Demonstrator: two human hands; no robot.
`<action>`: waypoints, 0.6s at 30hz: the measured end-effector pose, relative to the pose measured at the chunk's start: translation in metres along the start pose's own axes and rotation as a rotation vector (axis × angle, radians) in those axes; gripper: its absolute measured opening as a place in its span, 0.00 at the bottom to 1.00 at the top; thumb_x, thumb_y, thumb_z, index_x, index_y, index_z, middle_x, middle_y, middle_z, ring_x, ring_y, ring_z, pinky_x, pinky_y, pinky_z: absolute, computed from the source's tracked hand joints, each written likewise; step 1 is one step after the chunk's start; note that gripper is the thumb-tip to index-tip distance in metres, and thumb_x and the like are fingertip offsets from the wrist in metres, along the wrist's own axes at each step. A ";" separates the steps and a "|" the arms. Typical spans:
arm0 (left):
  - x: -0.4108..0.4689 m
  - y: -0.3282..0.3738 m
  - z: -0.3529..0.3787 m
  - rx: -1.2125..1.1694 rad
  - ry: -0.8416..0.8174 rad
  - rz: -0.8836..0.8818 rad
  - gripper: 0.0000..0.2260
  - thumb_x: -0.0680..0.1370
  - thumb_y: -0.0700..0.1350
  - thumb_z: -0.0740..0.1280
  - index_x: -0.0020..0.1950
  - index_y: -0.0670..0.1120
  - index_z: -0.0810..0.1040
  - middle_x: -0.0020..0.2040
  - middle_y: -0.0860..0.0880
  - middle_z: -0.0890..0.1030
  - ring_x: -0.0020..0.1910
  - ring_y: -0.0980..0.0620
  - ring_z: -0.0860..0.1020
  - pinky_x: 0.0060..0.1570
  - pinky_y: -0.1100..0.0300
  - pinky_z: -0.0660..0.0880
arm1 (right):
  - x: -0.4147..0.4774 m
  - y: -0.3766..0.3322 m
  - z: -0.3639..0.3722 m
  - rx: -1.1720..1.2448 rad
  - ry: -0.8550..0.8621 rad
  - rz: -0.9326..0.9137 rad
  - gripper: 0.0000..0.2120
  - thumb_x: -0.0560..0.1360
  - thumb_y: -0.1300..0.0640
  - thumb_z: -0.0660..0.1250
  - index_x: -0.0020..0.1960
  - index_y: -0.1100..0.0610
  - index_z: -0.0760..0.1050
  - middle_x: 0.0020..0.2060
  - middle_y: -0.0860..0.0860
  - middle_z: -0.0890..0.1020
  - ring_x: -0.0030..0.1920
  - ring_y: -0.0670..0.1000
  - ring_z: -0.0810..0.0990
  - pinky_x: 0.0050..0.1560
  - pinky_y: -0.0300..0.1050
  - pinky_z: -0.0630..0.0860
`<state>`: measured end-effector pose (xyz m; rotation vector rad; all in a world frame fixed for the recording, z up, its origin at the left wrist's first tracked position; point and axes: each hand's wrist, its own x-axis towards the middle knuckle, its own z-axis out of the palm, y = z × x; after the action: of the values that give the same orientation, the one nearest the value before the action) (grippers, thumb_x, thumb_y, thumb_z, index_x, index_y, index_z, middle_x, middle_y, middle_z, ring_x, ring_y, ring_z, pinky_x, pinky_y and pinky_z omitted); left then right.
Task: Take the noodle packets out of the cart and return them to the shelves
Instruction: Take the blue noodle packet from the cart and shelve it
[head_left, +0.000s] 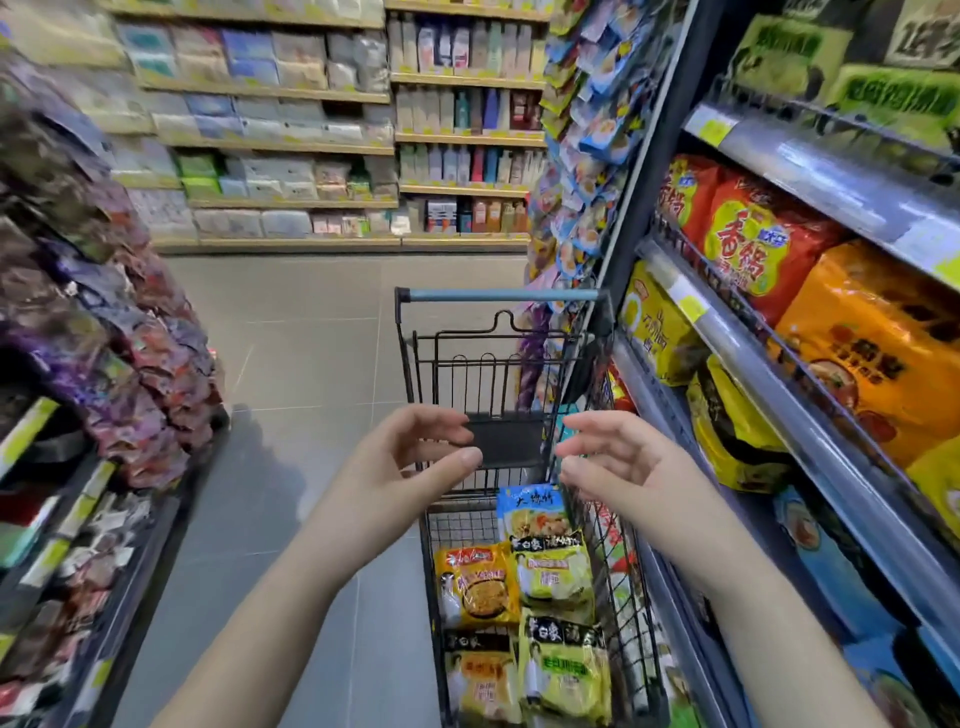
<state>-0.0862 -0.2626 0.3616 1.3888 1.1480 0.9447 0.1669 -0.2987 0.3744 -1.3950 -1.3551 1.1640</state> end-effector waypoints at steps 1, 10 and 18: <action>0.014 0.000 0.004 0.008 0.007 -0.014 0.21 0.69 0.58 0.76 0.60 0.54 0.80 0.56 0.56 0.85 0.54 0.56 0.84 0.66 0.42 0.76 | 0.014 0.004 -0.008 0.007 -0.006 0.002 0.17 0.73 0.51 0.75 0.62 0.46 0.79 0.54 0.48 0.87 0.55 0.54 0.86 0.59 0.57 0.83; 0.132 -0.020 0.044 -0.033 0.027 -0.122 0.18 0.72 0.50 0.75 0.61 0.49 0.80 0.54 0.54 0.85 0.51 0.57 0.84 0.54 0.60 0.81 | 0.124 0.057 -0.068 0.038 -0.075 0.086 0.23 0.69 0.47 0.75 0.63 0.47 0.79 0.54 0.48 0.87 0.56 0.50 0.86 0.60 0.47 0.80; 0.208 -0.101 0.071 -0.046 0.003 -0.273 0.14 0.76 0.43 0.75 0.60 0.49 0.80 0.54 0.51 0.85 0.51 0.53 0.85 0.49 0.61 0.82 | 0.177 0.134 -0.079 0.074 -0.046 0.215 0.24 0.67 0.47 0.76 0.63 0.47 0.79 0.54 0.48 0.87 0.56 0.49 0.85 0.56 0.43 0.82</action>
<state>0.0149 -0.0784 0.2426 1.1584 1.2730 0.7728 0.2684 -0.1272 0.2489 -1.4965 -1.2022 1.3797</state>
